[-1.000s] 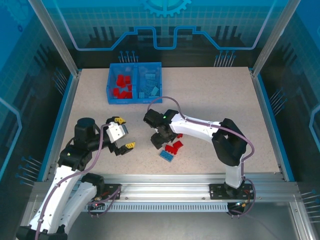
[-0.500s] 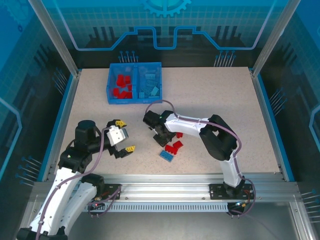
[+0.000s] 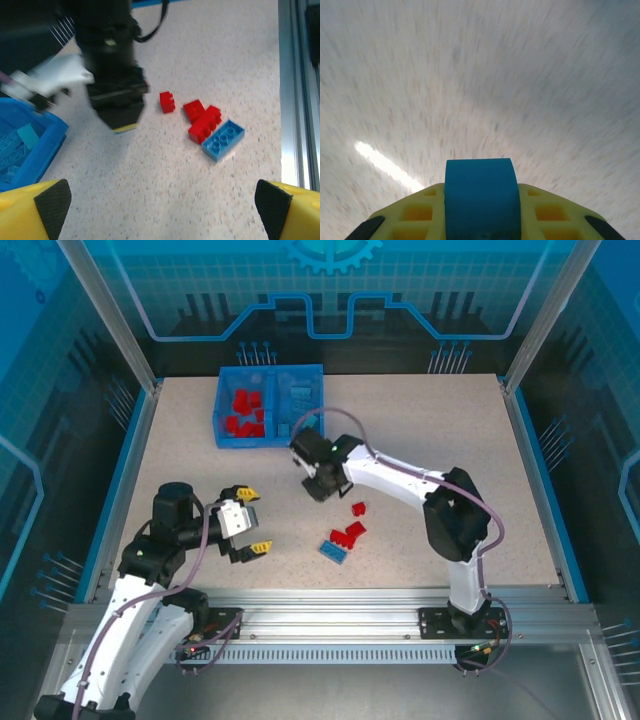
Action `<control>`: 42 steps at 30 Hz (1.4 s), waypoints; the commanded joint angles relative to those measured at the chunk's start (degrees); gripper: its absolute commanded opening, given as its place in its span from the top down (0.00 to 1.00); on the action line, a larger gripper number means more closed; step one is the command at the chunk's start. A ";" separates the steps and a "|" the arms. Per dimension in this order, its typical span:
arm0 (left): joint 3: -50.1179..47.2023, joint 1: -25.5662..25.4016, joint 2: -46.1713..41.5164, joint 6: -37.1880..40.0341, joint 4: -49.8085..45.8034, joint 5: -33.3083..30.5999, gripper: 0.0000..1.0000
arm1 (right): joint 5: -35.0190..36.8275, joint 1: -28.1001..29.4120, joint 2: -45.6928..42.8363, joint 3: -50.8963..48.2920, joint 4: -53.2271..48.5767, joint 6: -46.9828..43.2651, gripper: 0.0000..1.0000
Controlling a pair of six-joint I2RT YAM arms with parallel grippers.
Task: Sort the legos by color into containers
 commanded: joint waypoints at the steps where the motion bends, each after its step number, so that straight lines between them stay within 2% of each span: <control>1: -1.46 -0.51 -0.30 -8.96 9.59 1.98 0.01 | 0.87 -3.48 0.28 9.52 4.82 -1.65 0.78; 4: -1.85 -0.72 -0.29 -20.30 15.33 -7.32 0.01 | 1.97 -6.33 6.78 19.28 6.41 -1.95 0.78; 6: -1.61 -0.73 0.15 -30.47 18.05 -16.88 0.01 | 2.78 -8.06 13.55 29.24 5.03 -1.95 0.78; 9: 0.65 -0.73 1.82 -43.60 15.81 -28.96 0.01 | 4.84 -9.63 23.99 44.27 1.55 -2.34 0.78; 12: 3.08 -0.73 4.70 -51.01 11.31 -36.45 0.01 | 4.32 -10.63 32.84 56.66 1.30 -3.17 0.77; 14: 3.83 -0.72 6.29 -54.66 9.35 -39.66 0.01 | 3.14 -10.94 36.76 61.00 3.49 -3.84 0.76; 19: 3.49 -0.68 8.35 -61.49 9.93 -40.18 0.01 | -0.34 -10.67 39.83 61.92 13.79 -5.81 0.68; 22: 3.99 -0.72 9.64 -67.12 9.71 -41.38 0.01 | 0.10 -10.43 40.00 62.73 16.41 -5.55 0.45; 24: 4.95 -0.72 11.35 -73.19 7.27 -44.14 0.01 | 0.03 -10.42 39.43 64.13 15.36 -4.99 0.36; 27: 6.39 -0.72 14.37 -79.28 4.20 -44.67 0.02 | -0.31 -10.42 36.34 63.99 12.80 -4.12 0.34; 30: 7.74 -0.86 17.22 -81.61 3.98 -40.26 0.04 | -1.35 -10.51 31.97 63.54 7.24 -3.74 0.33; 32: 8.56 -2.33 19.50 -81.99 5.66 -36.51 0.04 | -2.30 -10.92 27.21 61.13 2.28 -3.10 0.31; 34: 9.55 -6.54 22.03 -80.65 7.93 -35.88 0.04 | -3.81 -11.83 21.20 54.59 -0.45 -1.74 0.30; 37: 12.33 -15.63 28.04 -76.86 10.33 -37.39 0.03 | -9.66 -14.24 7.01 34.02 1.99 -0.12 0.25; 40: 17.10 -22.66 37.14 -73.33 11.44 -36.22 0.03 | -12.61 -17.14 -8.29 11.26 8.91 2.28 0.11; 42: 21.81 -26.88 43.48 -70.08 10.34 -37.15 0.02 | -12.19 -19.21 -16.81 -0.19 11.01 3.58 0.03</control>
